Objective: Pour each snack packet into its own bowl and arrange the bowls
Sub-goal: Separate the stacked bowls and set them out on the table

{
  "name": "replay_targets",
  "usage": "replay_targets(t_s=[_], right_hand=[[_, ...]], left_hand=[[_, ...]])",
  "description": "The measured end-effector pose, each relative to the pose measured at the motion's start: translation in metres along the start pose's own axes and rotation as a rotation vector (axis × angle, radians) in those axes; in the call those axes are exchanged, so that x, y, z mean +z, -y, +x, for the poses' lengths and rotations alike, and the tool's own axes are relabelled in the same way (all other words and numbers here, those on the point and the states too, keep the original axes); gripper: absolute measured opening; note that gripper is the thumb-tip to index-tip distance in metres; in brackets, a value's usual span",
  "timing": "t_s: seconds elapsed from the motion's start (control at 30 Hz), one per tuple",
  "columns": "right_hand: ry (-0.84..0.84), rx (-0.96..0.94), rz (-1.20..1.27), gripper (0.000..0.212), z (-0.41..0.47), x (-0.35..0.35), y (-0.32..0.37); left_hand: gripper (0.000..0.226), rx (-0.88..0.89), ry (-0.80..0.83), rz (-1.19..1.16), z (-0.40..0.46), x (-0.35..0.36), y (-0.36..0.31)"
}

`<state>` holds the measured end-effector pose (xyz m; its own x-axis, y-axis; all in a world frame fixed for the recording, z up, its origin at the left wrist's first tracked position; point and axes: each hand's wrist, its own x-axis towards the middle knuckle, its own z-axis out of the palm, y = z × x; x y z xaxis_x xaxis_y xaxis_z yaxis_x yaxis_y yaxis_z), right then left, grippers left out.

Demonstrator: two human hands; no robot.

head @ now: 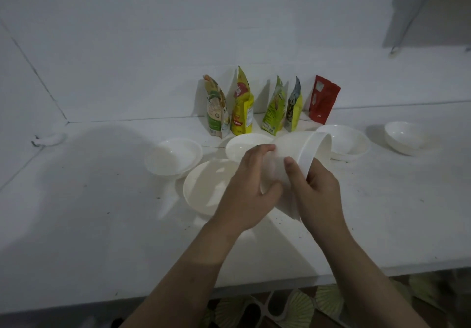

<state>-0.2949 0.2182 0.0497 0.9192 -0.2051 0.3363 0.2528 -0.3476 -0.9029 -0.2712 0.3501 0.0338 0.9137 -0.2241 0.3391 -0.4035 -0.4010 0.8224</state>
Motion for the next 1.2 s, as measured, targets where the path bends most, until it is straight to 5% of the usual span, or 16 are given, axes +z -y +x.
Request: replay_targets(t_s=[0.3,0.53,0.73,0.9,1.03,1.2], right_hand=[[-0.061,0.11,0.009,0.014,0.006,-0.057,-0.025],[0.046,0.197,-0.044,0.043,0.028,-0.121,-0.048],[0.101,0.156,-0.137,0.044,0.046,-0.163,-0.07],[0.198,0.093,-0.333,0.021,0.063,-0.21,-0.102],[0.266,0.06,-0.676,0.022,0.076,-0.239,-0.149],[0.365,0.088,-0.986,0.026,0.093,-0.262,-0.183]], left_hand=[[0.077,-0.004,0.198,-0.015,0.021,0.051,-0.025],[0.078,-0.064,0.189,0.03,0.043,0.116,-0.061],[0.06,-0.213,-0.028,0.009,0.062,0.157,-0.068],[0.029,-0.499,-0.404,-0.291,0.067,0.171,-0.037],[0.025,-0.776,-0.56,-0.548,0.059,0.19,-0.007],[0.024,-0.812,-0.623,-0.36,0.047,0.208,0.0]])
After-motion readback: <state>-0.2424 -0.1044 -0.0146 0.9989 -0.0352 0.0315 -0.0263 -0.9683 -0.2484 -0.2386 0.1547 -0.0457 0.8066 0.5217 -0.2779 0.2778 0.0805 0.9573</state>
